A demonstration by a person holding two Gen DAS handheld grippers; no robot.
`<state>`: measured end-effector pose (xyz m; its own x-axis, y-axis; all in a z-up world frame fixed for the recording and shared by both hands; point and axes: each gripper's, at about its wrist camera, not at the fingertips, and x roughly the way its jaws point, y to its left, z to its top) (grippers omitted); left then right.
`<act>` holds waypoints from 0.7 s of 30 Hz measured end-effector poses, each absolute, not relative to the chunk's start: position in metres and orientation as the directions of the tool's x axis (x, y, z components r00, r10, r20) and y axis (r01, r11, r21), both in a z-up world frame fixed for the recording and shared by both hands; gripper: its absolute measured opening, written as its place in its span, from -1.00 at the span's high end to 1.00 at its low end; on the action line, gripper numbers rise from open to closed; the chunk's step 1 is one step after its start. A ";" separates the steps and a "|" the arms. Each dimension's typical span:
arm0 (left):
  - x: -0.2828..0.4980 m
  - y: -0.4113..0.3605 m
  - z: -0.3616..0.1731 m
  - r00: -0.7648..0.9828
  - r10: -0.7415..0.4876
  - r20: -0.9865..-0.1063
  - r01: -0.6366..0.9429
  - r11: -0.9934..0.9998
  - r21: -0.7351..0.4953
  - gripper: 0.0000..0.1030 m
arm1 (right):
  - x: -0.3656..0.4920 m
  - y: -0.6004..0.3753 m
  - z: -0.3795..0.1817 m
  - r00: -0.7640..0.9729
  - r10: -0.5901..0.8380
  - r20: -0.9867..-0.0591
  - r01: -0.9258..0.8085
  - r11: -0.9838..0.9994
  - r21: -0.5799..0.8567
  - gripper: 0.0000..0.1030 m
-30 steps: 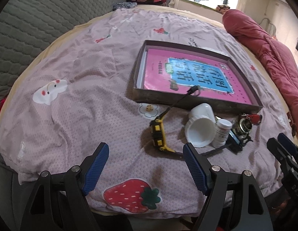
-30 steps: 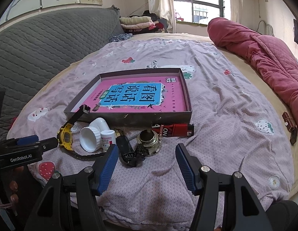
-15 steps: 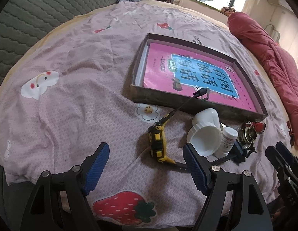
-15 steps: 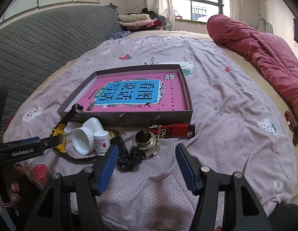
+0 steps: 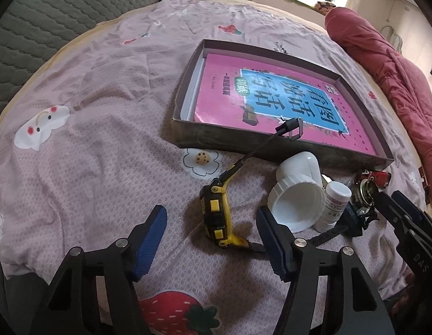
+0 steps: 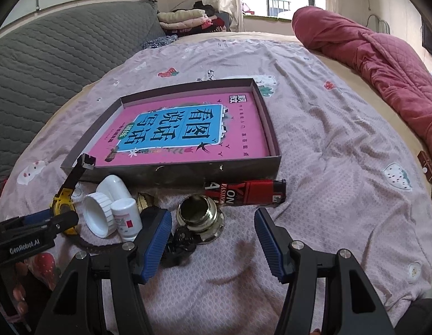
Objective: Organize rigid objects
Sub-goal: 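Move the left tool toward the yellow-black watch while the right tool approaches the metal jar, then grasp the yellow-black watch with the left tool while the right tool grasps the metal jar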
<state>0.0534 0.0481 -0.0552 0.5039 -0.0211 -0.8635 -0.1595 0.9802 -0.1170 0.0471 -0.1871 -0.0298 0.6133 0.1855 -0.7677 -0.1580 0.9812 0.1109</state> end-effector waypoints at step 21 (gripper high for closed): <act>0.060 0.041 -0.065 0.523 0.009 -0.852 -0.139 0.987 -0.075 -0.19 | 0.074 -0.168 -0.051 0.532 0.177 -0.828 -0.120 0.984 0.133 0.27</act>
<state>0.0599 0.0412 -0.0646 0.5231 0.0088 -0.8522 -0.1390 0.9874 -0.0751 0.0740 -0.1683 -0.0508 0.5318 0.1773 -0.8281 -0.1202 0.9837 0.1334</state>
